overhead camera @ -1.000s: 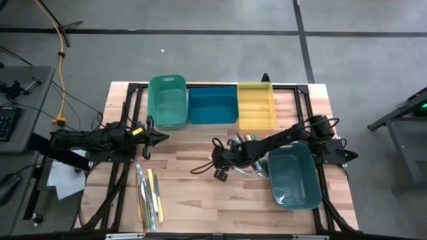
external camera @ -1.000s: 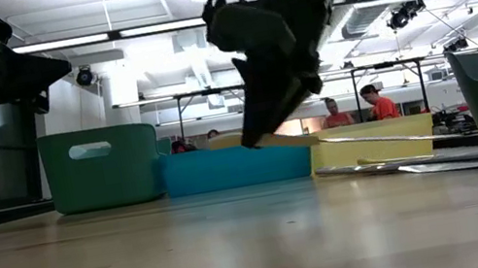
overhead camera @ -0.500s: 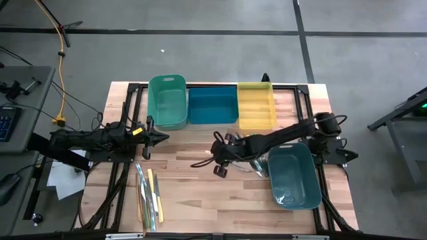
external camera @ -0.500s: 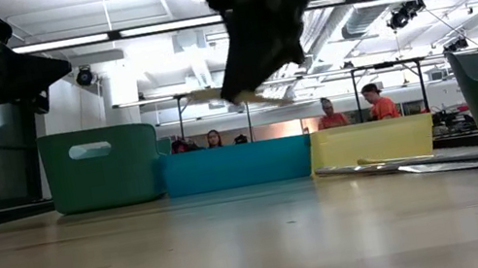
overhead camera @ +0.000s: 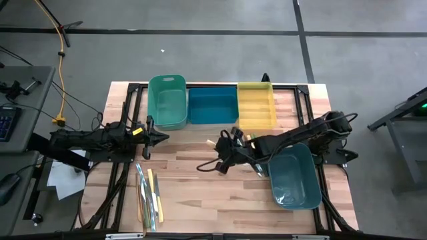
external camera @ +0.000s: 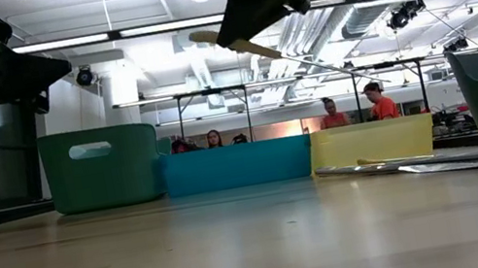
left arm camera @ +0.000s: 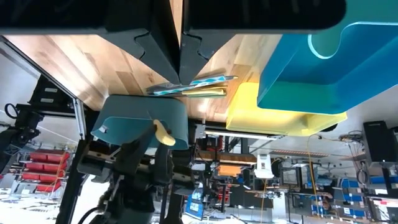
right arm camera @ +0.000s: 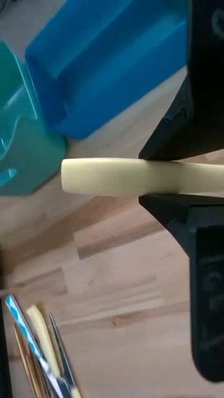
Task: Sort silverware by color (type)
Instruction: Put the yellow knife into the blue bin
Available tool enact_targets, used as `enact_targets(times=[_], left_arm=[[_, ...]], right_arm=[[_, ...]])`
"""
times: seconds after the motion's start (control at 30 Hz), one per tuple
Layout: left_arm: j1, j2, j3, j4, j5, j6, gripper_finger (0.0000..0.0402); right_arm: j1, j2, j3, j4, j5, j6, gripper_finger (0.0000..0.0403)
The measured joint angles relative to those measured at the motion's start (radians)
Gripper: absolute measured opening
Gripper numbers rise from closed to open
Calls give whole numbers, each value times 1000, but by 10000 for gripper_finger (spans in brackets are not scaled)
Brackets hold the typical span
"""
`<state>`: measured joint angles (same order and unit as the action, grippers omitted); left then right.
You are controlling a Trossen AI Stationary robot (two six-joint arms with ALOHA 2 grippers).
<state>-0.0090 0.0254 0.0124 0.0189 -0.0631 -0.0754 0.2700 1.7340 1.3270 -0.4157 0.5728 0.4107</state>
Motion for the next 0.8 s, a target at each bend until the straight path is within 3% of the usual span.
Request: enact_targets(times=[0.27,0.37,0.47,0.6,0.8], left_arm=[[0,0,0,0,0,0,1],[0,0,0,0,0,0,1],[0,0,0,0,0,0,1],[0,0,0,0,0,0,1],[0,0,0,0,0,0,1]], right_arm=[[-25,-1,-11,-19,1,3,67],[-42,-38,-106,61,-35,20,67],[-57,-101,-262,267,-114,33,67],[-78,-166,-421,680,-230,-28,67],[-144,-165,-488,1002,-264,-190,67]])
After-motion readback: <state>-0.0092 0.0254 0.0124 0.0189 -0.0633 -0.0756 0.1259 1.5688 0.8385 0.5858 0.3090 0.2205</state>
